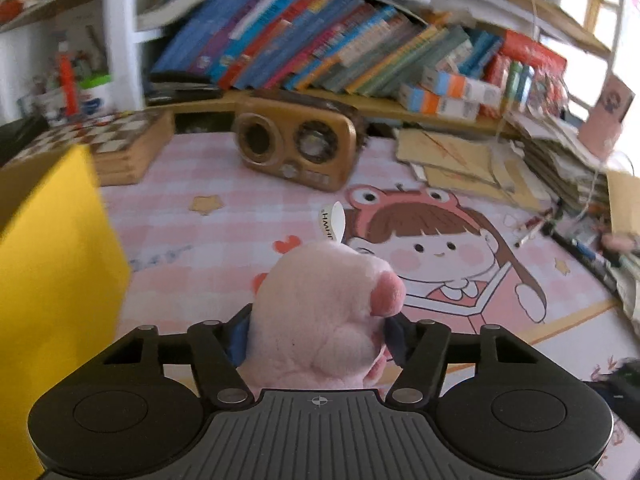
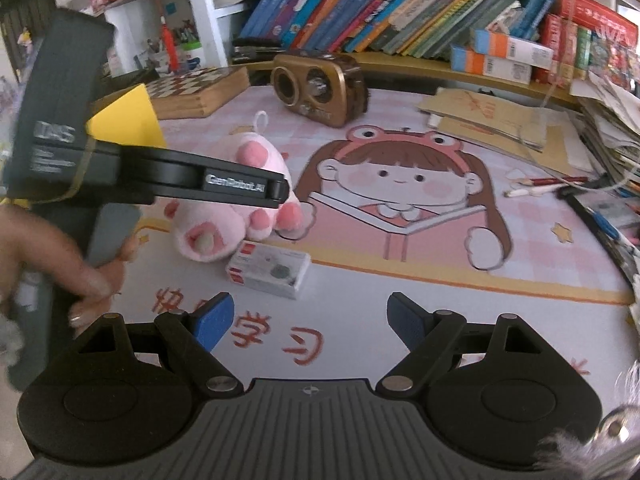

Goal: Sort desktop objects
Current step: 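Grasp the white staple box with the right tool while the left tool holds the pig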

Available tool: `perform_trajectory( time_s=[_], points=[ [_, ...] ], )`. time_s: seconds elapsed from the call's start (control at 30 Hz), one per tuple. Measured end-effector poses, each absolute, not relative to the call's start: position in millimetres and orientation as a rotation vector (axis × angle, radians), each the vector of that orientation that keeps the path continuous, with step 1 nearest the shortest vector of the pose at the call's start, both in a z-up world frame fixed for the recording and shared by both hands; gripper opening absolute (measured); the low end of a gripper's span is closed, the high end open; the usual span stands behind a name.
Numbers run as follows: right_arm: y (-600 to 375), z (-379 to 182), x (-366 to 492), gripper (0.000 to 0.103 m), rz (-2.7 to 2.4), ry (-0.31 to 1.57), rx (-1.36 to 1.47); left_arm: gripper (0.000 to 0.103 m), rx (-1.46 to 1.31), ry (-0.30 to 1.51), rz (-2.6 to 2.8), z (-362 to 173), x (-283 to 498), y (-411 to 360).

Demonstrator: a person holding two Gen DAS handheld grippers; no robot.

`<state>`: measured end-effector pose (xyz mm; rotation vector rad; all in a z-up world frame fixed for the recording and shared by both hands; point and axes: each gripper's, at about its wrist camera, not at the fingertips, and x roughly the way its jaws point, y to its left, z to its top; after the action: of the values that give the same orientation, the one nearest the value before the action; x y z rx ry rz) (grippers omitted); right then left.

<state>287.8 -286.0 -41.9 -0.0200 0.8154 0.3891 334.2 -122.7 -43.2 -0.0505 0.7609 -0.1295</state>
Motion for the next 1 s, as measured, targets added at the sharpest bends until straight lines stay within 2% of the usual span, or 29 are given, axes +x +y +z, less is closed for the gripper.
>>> perform_trajectory(
  time_s=[0.27,0.33,0.37,0.4,0.77,0.83,0.87,0.9,1.0],
  points=[
    [-253,-55,306,0.08,0.417,0.811,-0.057,0.064,-0.145,0.659,-0.033,9,273,-90],
    [-246,-59,309,0.077,0.415,0.812,-0.062,0.064,-0.158,0.635,-0.009,17,263,-85],
    [-242,-61,310,0.069,0.415,0.818,-0.066,0.064,-0.164,0.624,0.001,20,259,-84],
    [-238,-64,311,0.067,0.418,0.827,-0.073,0.064,-0.167,0.613,0.012,23,255,-83],
    [-217,-69,311,0.066,0.366,0.774,-0.135,0.064,-0.168,0.576,0.027,32,236,-83],
    [-216,-69,311,0.063,0.369,0.767,-0.136,0.064,-0.17,0.576,0.023,32,234,-82],
    [-216,-69,311,0.054,0.373,0.761,-0.138,0.064,-0.17,0.577,0.023,32,234,-82],
    [-216,-69,310,0.051,0.381,0.752,-0.141,0.064,-0.172,0.577,0.024,33,234,-82],
    [-218,-67,309,0.051,0.387,0.748,-0.156,0.064,-0.183,0.571,0.019,33,229,-82]
  ],
)
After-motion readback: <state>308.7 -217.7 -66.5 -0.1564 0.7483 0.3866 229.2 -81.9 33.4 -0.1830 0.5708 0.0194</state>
